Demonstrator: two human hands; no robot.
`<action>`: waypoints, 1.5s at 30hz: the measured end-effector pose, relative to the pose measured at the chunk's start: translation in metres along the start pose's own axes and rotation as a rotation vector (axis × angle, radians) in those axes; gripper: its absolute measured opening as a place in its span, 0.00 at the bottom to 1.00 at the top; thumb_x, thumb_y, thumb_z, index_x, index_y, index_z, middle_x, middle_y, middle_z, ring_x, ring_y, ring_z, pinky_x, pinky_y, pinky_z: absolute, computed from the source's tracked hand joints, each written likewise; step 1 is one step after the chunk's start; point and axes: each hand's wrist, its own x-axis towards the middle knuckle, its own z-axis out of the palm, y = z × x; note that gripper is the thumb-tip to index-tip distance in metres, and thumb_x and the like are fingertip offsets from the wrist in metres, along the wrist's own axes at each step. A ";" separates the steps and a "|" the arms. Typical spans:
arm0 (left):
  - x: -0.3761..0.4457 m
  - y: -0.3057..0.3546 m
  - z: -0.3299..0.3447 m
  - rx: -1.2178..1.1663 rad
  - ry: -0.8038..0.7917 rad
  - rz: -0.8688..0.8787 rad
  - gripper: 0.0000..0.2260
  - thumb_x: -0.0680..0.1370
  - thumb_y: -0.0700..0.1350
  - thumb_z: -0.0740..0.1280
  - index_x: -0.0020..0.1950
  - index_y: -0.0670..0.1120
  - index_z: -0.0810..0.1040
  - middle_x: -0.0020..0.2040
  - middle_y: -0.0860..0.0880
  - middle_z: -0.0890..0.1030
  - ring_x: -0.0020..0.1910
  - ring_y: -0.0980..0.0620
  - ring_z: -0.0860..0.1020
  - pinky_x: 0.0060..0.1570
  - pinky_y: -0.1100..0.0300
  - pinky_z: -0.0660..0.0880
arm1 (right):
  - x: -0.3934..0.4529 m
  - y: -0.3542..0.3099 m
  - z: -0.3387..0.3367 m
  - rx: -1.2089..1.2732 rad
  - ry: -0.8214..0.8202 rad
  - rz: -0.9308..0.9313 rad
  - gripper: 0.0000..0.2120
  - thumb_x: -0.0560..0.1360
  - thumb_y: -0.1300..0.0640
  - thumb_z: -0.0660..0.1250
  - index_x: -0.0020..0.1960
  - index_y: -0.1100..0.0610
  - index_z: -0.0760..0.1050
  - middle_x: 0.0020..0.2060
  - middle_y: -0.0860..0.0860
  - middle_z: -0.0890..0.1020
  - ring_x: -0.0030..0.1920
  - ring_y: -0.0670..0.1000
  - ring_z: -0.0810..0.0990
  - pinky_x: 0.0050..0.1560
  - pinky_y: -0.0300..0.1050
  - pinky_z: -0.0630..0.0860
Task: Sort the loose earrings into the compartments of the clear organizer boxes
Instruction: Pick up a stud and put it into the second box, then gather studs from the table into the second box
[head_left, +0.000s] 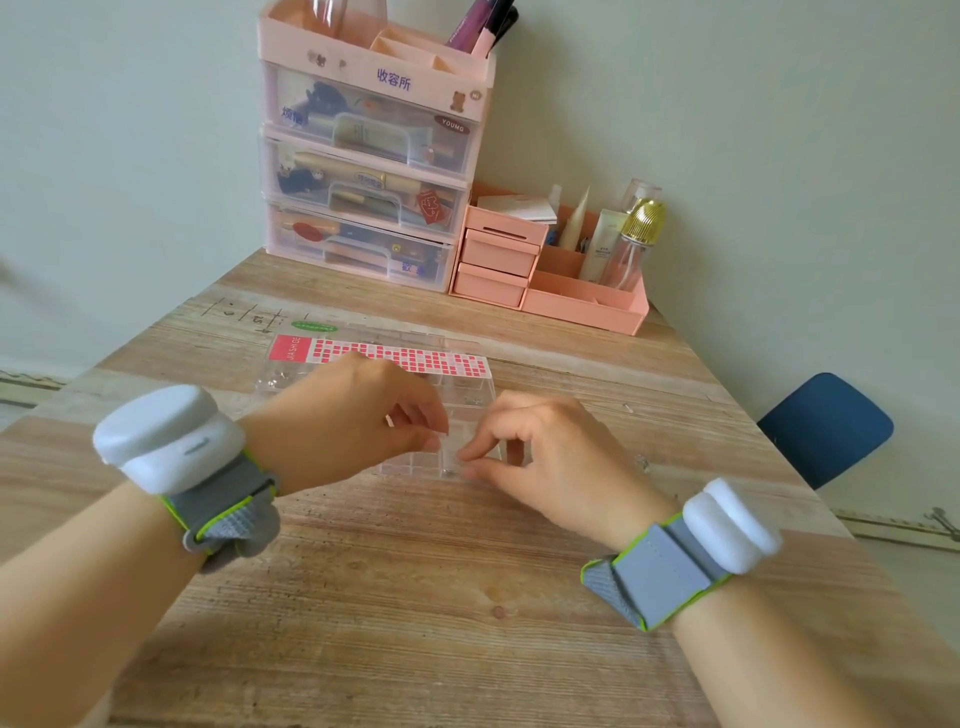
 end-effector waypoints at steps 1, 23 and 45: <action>0.000 0.000 0.000 -0.005 0.010 -0.009 0.06 0.73 0.49 0.69 0.49 0.55 0.81 0.38 0.63 0.78 0.38 0.69 0.76 0.43 0.75 0.73 | 0.000 -0.001 0.000 -0.033 0.005 -0.020 0.05 0.71 0.47 0.70 0.44 0.46 0.81 0.43 0.39 0.77 0.38 0.41 0.72 0.42 0.45 0.74; 0.003 0.001 0.001 -0.058 -0.019 -0.015 0.04 0.73 0.47 0.68 0.46 0.55 0.80 0.39 0.62 0.78 0.45 0.72 0.73 0.42 0.80 0.70 | -0.004 0.004 0.001 -0.047 0.108 -0.154 0.04 0.71 0.54 0.70 0.42 0.52 0.84 0.41 0.44 0.84 0.45 0.48 0.80 0.49 0.49 0.77; 0.051 0.065 0.048 0.106 -0.153 0.249 0.04 0.75 0.49 0.66 0.47 0.53 0.79 0.42 0.58 0.77 0.48 0.58 0.69 0.51 0.61 0.67 | -0.037 0.081 -0.024 0.200 0.451 0.313 0.05 0.70 0.52 0.71 0.36 0.48 0.81 0.32 0.45 0.83 0.33 0.44 0.78 0.39 0.41 0.74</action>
